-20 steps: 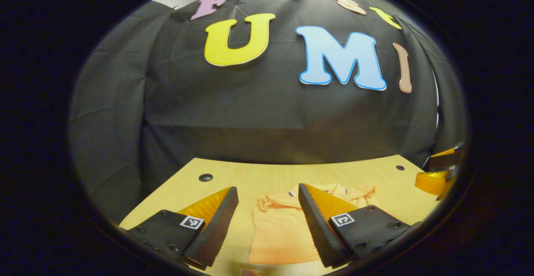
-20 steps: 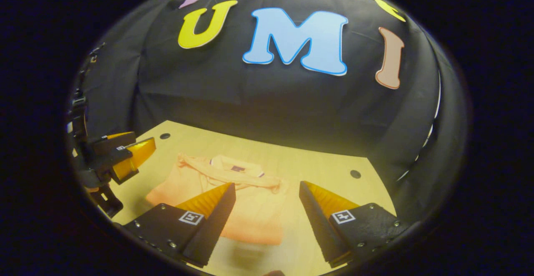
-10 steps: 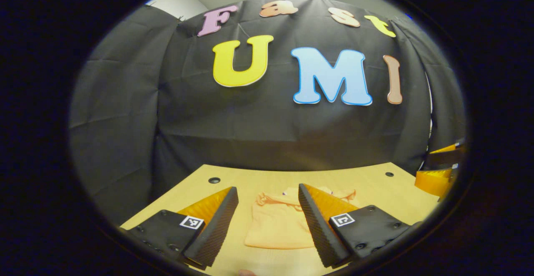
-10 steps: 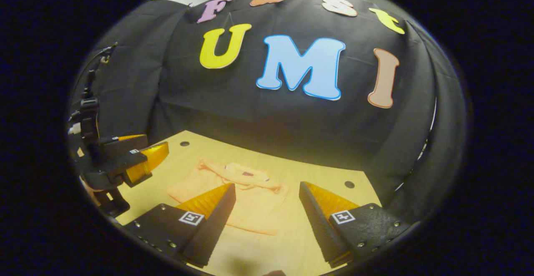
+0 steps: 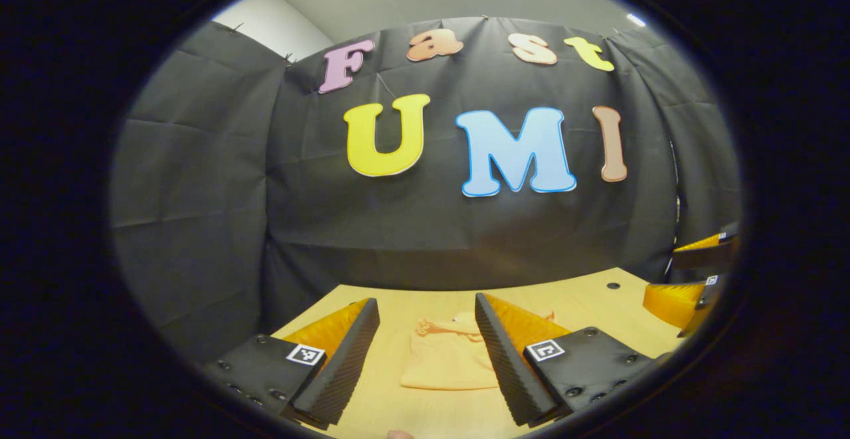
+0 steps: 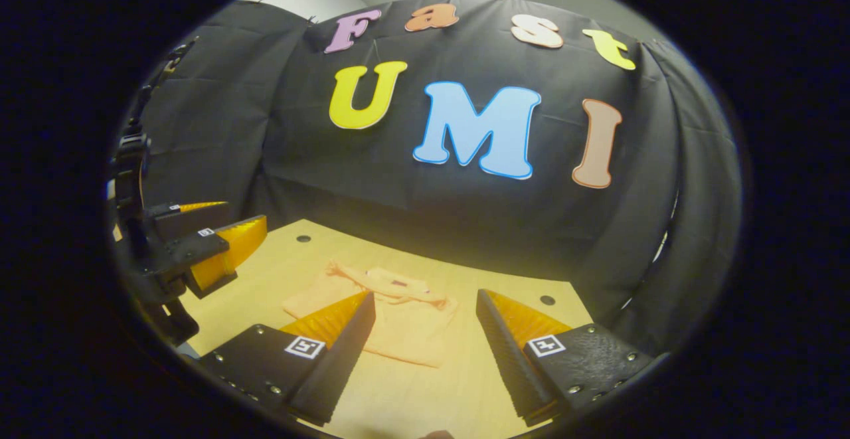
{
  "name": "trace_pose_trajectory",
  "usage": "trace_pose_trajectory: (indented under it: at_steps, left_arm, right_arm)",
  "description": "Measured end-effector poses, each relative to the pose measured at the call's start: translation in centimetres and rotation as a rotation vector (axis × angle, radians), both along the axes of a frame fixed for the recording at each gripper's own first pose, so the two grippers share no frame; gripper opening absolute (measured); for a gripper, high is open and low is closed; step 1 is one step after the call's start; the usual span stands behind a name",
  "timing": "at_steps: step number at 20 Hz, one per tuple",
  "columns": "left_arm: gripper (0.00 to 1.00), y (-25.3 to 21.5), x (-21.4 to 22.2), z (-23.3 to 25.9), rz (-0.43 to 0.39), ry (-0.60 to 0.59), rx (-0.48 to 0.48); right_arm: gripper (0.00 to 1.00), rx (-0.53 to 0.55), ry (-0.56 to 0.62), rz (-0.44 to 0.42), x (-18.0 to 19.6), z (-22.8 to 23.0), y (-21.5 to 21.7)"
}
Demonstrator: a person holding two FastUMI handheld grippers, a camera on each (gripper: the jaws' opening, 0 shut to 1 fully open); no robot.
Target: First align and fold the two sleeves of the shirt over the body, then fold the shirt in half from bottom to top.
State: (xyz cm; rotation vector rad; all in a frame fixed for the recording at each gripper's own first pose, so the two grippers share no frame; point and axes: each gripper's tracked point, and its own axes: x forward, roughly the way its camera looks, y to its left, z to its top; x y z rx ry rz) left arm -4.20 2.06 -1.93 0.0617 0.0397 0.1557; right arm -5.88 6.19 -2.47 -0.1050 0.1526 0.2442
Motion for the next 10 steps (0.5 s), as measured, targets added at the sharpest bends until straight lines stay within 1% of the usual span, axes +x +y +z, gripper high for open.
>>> trace_pose_trajectory:
  at_steps: [1, 4, 6, 10]
  left_arm:
    - [0.95, 0.0, -0.3, 0.5, 0.002, -0.012, -0.012]
    - [0.94, 0.1, -1.2, 1.2, -0.002, -0.021, -0.03]
    - [0.94, 0.5, -1.6, 1.3, -0.009, -0.019, -0.018]
    - [0.95, 1.0, -1.8, 1.2, -0.037, -0.008, -0.005]
  right_arm:
    - [0.95, 0.003, -0.011, 0.002, -0.3, 0.4, 0.1]
    - [0.95, 0.014, -0.047, -0.027, -0.8, 1.2, -0.2]
    - [0.95, 0.032, -0.062, -0.048, -0.9, 1.3, -0.1]
    - [0.95, 0.055, -0.055, -0.089, -0.7, 0.9, 0.2]
